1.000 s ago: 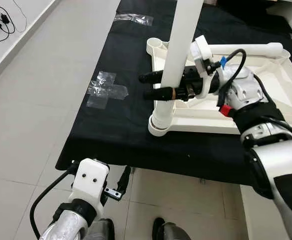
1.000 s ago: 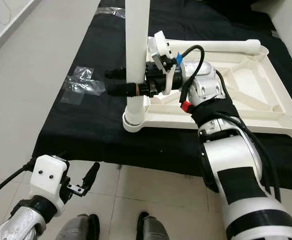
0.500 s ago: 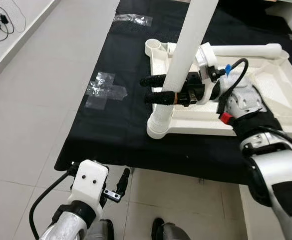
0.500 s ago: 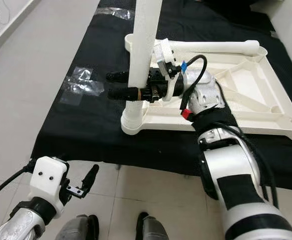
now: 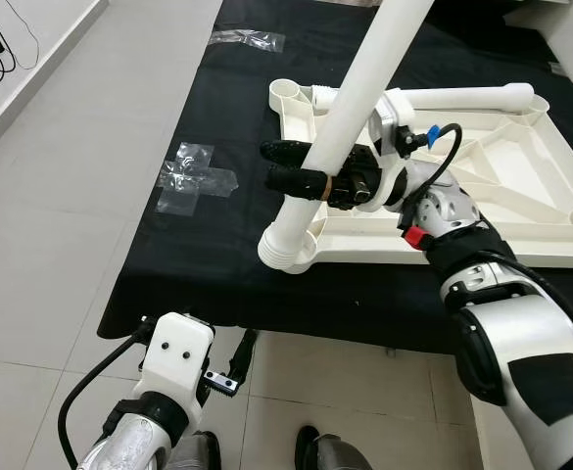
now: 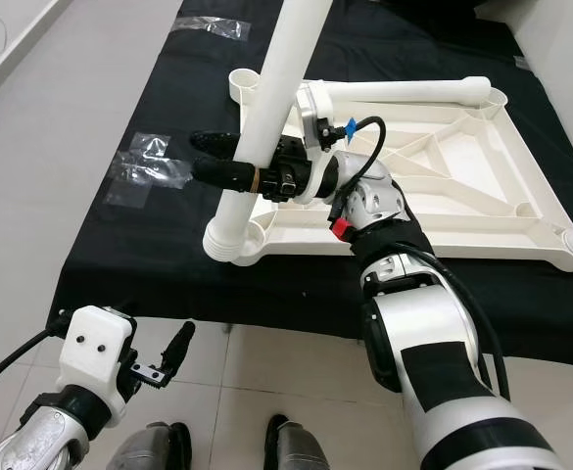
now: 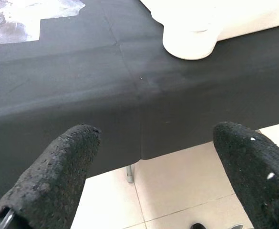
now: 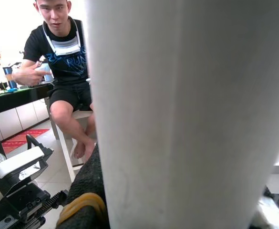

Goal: Building children table

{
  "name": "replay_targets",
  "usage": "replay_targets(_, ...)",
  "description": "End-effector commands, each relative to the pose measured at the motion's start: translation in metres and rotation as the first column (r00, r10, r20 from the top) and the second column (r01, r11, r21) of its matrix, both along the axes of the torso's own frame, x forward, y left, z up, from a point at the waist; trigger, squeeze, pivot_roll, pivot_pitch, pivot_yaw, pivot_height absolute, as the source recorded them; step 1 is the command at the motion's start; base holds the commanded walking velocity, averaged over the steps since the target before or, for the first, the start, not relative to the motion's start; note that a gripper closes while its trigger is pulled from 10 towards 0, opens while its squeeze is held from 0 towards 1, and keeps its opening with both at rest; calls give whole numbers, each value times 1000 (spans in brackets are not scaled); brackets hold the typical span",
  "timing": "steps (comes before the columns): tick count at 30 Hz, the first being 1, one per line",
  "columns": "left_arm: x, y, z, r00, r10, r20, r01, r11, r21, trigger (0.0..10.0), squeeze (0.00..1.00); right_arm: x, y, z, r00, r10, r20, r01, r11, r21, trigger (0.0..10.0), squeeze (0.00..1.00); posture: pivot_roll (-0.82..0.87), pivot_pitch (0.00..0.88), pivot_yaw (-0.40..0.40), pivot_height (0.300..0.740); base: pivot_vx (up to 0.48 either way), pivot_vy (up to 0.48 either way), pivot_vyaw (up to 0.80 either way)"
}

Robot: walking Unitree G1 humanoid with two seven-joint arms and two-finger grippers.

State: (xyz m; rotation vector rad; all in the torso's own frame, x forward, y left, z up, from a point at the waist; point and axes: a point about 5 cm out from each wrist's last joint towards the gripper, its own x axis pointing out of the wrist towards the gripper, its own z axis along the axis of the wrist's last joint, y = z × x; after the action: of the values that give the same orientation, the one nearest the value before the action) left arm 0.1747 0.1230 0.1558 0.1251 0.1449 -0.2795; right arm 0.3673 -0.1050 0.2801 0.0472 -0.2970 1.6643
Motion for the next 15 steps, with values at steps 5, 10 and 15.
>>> replay_targets(5,-3,1,0,1000,-4,-13,4,1000,2,10000,0,0,0,-14,999,5,-32,-7,998,-68,10000,0,197,278,-85,740,0,0,0)
replay_targets(10,-2,0,-1,1000,-5,-12,5,1000,4,10000,0,3,-11,8,998,-38,44,42,995,-92,10000,0,190,277,-86,740,0,0,0)
replay_targets(15,-1,0,-1,1000,-5,-12,5,1000,4,10000,0,3,-13,6,996,-44,81,55,988,-146,10000,0,191,278,-87,740,0,0,0)
